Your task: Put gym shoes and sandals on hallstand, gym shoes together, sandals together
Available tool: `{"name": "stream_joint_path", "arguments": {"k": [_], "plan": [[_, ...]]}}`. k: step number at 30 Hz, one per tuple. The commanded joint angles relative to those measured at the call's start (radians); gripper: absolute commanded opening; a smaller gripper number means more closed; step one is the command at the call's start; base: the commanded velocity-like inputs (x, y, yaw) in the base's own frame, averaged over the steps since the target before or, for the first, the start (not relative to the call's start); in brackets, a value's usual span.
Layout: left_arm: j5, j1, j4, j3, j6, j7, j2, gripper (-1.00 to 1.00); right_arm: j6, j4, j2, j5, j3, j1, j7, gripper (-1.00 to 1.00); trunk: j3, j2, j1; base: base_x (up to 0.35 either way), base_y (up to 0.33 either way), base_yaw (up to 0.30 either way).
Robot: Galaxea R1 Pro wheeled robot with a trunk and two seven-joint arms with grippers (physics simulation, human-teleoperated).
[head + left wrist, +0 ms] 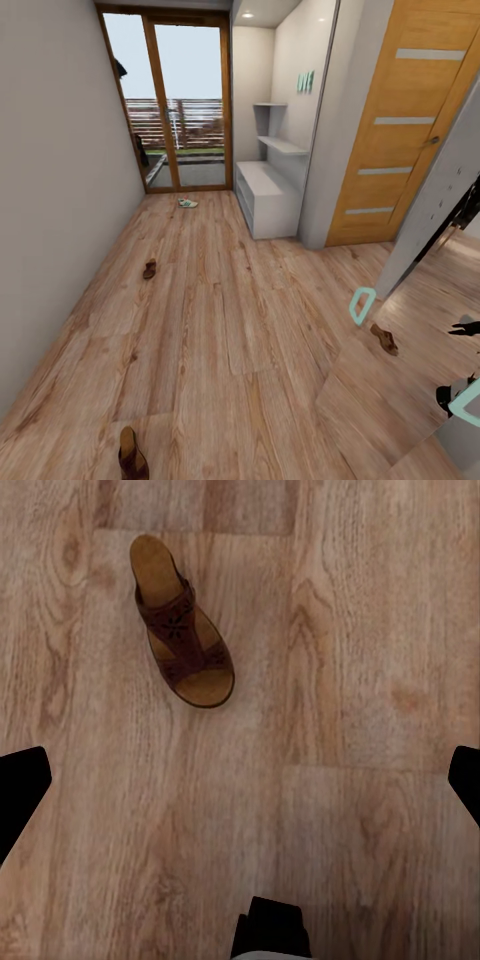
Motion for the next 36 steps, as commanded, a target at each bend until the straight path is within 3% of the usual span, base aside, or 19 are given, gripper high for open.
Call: {"name": "stream_joint_path", "arguments": {"k": [1,23,36], "plan": [[0.002,0.0,0.001,0.003,-0.003,-0.001,0.0,1.0,-0.003,0.001,0.0,0.0,0.0,0.0,0.0,1.0,-0.001,0.0,0.0,0.1,0.0,0.0],[0.003,0.0,0.001,0.003,-0.003,-0.001,0.001,1.0,-0.003,0.001,0.0,0.0,0.0,0.0,0.0,1.0,-0.001,0.0,0.0,0.249,-0.088,0.0],[0.003,0.0,0.001,0.003,-0.003,-0.001,0.001,1.0,-0.004,0.001,0.0,-0.001,-0.001,0.0,-0.003,1.0,-0.002,0.0,0.0,0.057,-0.021,0.036]]}}
